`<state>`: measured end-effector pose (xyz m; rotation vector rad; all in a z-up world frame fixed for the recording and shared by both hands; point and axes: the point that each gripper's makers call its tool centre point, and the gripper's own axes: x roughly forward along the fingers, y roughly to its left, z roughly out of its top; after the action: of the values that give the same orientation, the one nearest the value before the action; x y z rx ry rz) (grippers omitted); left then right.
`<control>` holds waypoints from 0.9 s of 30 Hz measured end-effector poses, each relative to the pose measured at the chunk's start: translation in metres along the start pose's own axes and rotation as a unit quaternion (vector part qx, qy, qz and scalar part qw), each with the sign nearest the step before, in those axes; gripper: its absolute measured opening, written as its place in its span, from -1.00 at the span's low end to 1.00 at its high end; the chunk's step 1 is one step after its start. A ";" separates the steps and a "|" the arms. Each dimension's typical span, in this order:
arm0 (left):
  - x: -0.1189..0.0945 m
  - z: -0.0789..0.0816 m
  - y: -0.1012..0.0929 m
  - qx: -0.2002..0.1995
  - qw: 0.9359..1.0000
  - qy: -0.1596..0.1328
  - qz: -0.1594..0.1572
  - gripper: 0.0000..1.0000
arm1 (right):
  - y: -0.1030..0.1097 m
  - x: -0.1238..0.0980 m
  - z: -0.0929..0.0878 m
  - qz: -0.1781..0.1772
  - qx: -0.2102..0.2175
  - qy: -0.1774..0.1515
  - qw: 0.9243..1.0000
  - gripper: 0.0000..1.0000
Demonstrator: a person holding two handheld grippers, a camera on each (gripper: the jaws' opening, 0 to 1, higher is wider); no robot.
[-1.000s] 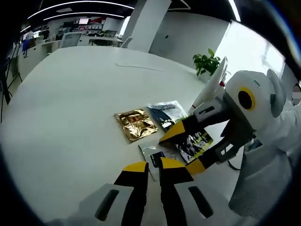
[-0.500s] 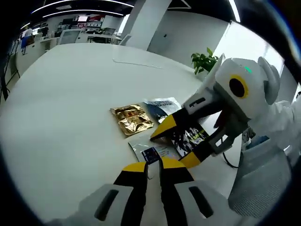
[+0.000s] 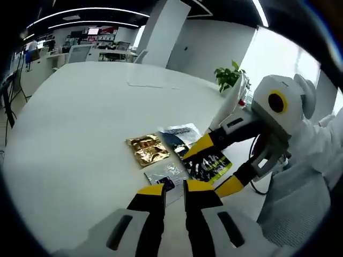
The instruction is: Arrange the skincare products in the storage area until every visible bottle or jar stands upright without overlapping.
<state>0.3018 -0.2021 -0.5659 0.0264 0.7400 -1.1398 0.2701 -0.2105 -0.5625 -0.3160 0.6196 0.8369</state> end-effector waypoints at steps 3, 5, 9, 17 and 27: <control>-0.012 0.008 -0.015 0.012 1.000 -0.014 -0.004 -0.76 | 0.012 -0.015 0.009 0.001 0.002 -0.015 1.000 -0.27; -0.018 0.013 -0.020 0.024 0.999 -0.021 -0.003 -0.67 | 0.014 -0.024 0.013 -0.008 0.002 -0.021 1.000 -0.20; -0.035 0.021 -0.031 0.041 0.998 -0.037 -0.002 -0.61 | 0.017 -0.049 0.027 -0.032 0.000 -0.046 0.998 -0.15; -0.057 0.039 -0.049 0.076 0.995 -0.067 0.013 -0.25 | 0.023 -0.092 0.027 -0.082 0.022 -0.060 0.995 0.05; -0.071 0.050 -0.077 0.112 0.990 -0.084 0.001 -0.06 | 0.025 -0.142 0.001 -0.154 0.085 -0.069 0.982 0.24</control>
<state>0.2491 -0.1982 -0.4626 0.1186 0.4597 -1.2031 0.1795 -0.2782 -0.4734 -0.1901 0.4934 0.5007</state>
